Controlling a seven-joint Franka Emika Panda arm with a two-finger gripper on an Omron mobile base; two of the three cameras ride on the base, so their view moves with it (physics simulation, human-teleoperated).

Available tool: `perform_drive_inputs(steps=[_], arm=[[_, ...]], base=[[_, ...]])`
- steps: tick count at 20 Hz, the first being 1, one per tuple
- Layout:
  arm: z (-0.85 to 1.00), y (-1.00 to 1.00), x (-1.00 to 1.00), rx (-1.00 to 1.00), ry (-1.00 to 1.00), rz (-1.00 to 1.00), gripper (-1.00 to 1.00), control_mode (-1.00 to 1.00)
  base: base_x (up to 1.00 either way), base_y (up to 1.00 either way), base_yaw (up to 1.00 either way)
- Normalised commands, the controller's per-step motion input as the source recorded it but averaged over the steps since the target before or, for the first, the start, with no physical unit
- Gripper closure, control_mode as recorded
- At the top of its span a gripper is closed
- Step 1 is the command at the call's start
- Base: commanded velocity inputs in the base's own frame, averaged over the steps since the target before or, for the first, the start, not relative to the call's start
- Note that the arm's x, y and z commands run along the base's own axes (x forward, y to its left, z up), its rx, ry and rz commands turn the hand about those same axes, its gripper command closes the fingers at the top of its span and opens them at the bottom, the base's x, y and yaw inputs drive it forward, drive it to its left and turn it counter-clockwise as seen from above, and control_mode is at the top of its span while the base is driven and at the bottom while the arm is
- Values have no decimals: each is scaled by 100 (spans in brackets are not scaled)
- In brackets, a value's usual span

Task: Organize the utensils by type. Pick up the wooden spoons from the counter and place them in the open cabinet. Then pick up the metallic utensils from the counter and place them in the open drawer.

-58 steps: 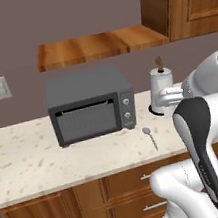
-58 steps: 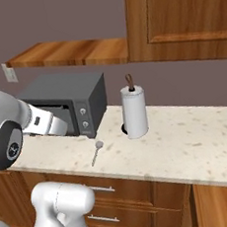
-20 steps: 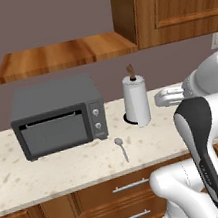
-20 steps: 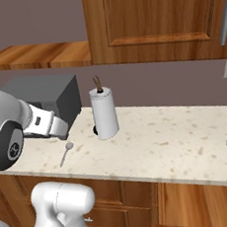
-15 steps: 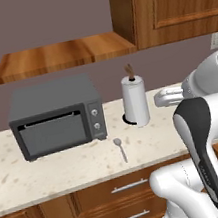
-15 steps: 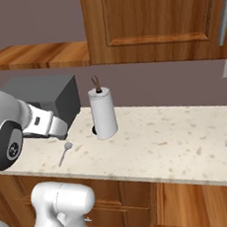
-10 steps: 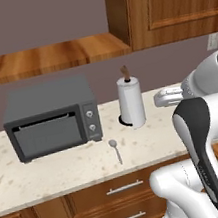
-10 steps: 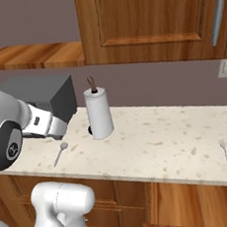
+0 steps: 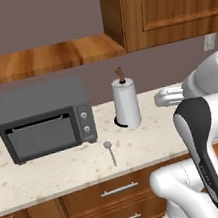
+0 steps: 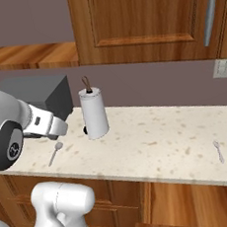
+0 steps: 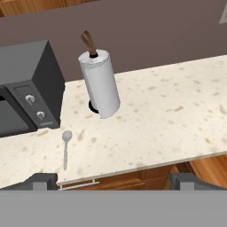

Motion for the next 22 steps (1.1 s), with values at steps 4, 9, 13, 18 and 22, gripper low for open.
perform_drive_inputs(steps=[4,9,13,18,22], arm=[[0,0,0,0,0,0,-100,100],[0,0,0,0,0,0,-100,100],[0,0,0,0,0,0,-100,100],[-3,8,1,0,1,0,-100,-100],[-16,44,10,0,2,0,-100,-100]], base=[[0,0,0],[0,0,0],[0,0,0],[0,17,0],[0,0,0]])
